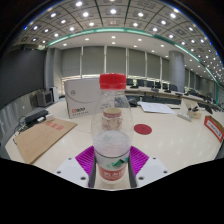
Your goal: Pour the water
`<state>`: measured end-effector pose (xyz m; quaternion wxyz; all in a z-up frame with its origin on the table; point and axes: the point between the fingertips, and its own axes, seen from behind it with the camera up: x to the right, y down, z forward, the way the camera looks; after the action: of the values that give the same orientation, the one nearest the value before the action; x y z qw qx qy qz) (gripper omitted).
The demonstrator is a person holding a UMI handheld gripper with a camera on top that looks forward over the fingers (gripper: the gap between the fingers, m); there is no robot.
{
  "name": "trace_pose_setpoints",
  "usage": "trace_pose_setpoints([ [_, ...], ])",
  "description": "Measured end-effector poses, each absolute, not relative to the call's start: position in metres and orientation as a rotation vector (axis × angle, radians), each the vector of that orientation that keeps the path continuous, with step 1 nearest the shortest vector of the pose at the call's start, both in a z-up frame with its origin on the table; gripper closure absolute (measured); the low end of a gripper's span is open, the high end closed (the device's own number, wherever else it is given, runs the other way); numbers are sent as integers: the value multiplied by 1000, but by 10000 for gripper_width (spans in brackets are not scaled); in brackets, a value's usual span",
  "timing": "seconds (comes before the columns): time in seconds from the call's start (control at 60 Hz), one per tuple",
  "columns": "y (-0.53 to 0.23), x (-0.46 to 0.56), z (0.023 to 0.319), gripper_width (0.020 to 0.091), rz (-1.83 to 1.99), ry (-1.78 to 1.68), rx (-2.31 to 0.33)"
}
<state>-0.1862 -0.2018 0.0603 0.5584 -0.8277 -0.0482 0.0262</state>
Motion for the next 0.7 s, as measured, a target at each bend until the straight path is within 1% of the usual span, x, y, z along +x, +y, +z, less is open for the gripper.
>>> trace_pose_setpoints([
  [0.033,-199,-184,61,676,49,-114,-1951],
  [0.067,-199,-181,62,707,25,-107,-1949],
  [0.083,-200,-179,64,708,15,-106,-1948],
  [0.1,-200,-178,65,733,6,-110,-1948],
  [0.117,-199,-178,67,738,1,-118,-1948],
  [0.25,-194,-163,92,736,-51,-136,-1948],
  [0.383,-172,-126,132,737,-192,-166,-1924],
  [0.533,-120,-72,171,739,-498,-328,-1869],
  [0.7,-50,-35,207,737,-925,-660,-1713],
])
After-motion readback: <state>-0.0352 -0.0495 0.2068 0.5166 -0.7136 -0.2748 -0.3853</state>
